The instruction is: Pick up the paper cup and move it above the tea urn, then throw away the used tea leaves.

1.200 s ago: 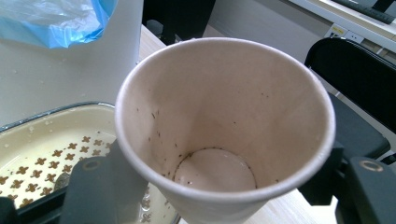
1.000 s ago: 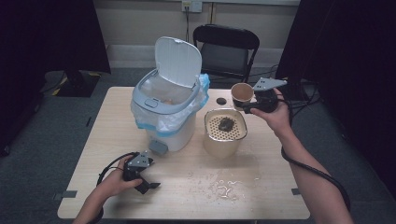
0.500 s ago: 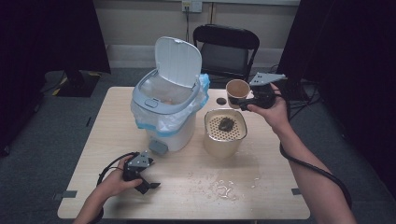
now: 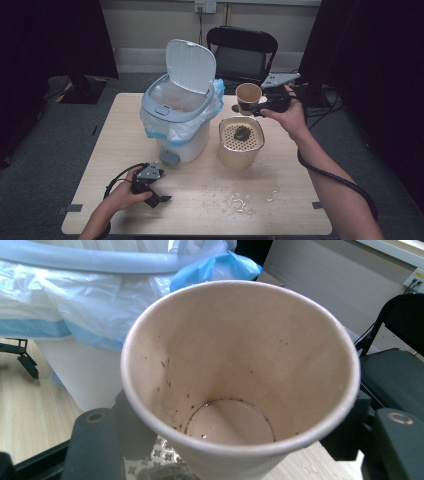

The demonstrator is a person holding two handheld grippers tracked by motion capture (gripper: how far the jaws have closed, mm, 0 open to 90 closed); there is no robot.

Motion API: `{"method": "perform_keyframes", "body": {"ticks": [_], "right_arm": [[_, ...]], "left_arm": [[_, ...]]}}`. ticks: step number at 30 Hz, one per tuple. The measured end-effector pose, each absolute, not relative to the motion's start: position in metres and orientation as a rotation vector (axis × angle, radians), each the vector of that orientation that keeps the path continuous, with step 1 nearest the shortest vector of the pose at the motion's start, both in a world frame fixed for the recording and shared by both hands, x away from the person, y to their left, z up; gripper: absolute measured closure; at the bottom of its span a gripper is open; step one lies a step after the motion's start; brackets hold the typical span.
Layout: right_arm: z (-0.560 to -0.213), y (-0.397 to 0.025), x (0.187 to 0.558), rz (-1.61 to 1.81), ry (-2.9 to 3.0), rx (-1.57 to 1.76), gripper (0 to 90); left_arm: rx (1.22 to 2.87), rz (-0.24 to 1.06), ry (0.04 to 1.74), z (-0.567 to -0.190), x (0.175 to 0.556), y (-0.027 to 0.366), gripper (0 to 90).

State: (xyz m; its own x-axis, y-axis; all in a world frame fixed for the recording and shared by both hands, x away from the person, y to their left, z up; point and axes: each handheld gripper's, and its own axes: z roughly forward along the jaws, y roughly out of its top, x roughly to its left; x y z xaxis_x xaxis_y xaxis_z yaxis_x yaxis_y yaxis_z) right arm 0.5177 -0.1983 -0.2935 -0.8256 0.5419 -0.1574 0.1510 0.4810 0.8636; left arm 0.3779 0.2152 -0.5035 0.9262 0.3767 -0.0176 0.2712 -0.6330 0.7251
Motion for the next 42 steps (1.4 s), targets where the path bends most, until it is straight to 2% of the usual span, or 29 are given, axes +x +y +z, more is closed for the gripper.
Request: {"method": "perform_keyframes", "body": {"ticks": [42], "right_arm": [[-0.229,-0.148,0.516,1.353,2.411,0.438,30.8]], "left_arm": [[2.311,0.170,0.454,-0.502,0.378,0.216,0.0]]}}
